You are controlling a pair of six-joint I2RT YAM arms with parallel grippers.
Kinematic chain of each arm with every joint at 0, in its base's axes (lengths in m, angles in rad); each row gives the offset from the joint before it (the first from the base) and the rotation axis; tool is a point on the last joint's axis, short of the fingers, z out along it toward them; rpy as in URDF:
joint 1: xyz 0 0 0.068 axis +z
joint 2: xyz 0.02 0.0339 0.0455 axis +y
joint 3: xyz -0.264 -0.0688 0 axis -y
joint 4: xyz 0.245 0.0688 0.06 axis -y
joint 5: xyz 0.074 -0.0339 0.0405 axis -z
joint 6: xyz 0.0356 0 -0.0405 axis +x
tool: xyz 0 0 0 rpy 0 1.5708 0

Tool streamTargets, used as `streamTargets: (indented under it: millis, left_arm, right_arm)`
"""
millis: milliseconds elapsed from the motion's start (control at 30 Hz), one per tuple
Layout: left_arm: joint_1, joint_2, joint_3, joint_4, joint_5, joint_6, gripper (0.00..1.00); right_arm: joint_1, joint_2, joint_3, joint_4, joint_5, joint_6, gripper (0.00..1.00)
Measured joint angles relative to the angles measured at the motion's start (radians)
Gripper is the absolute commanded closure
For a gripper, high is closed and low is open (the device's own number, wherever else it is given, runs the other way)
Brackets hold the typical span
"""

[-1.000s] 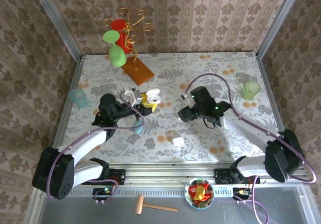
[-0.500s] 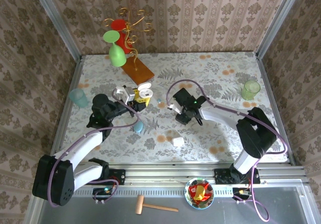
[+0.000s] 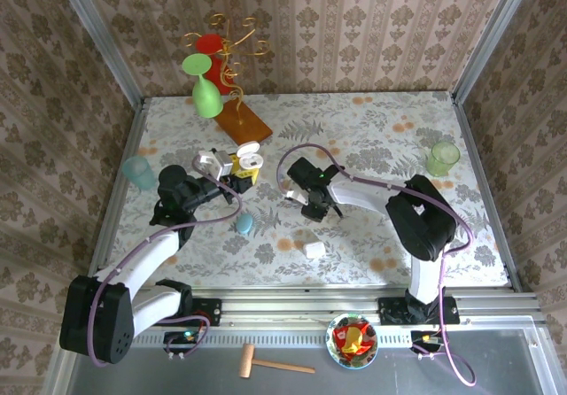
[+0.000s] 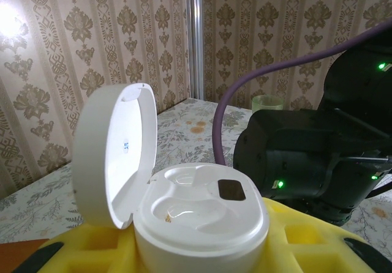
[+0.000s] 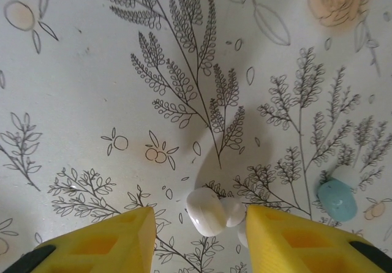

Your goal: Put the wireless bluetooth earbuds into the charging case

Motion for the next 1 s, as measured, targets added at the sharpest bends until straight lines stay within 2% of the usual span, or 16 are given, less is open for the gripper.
streamTargets:
  millis: [467,767,800,867,1000]
  left_arm:
    - [0.006,0.000,0.000,0.000,0.000,0.000,0.83]
    - [0.006,0.001,0.000,0.000,0.001,0.000,0.83]
    - [0.006,0.001,0.000,0.000,0.001,-0.001,0.83]
    - [0.006,0.001,0.000,0.001,0.001,-0.003,0.83]
    - [0.006,0.001,0.000,0.001,0.001,-0.005,0.83]
  right_arm:
    - [0.000,0.070,0.068,-0.064,0.037,0.012,0.67]
    - [0.000,0.087,0.087,-0.077,0.082,0.059,0.82]
    - [0.000,0.087,0.092,-0.081,0.087,0.074,0.82]
    - [-0.003,0.087,0.102,-0.090,0.092,0.111,0.76]
    - [-0.005,0.087,0.128,-0.111,0.090,0.184,0.78]
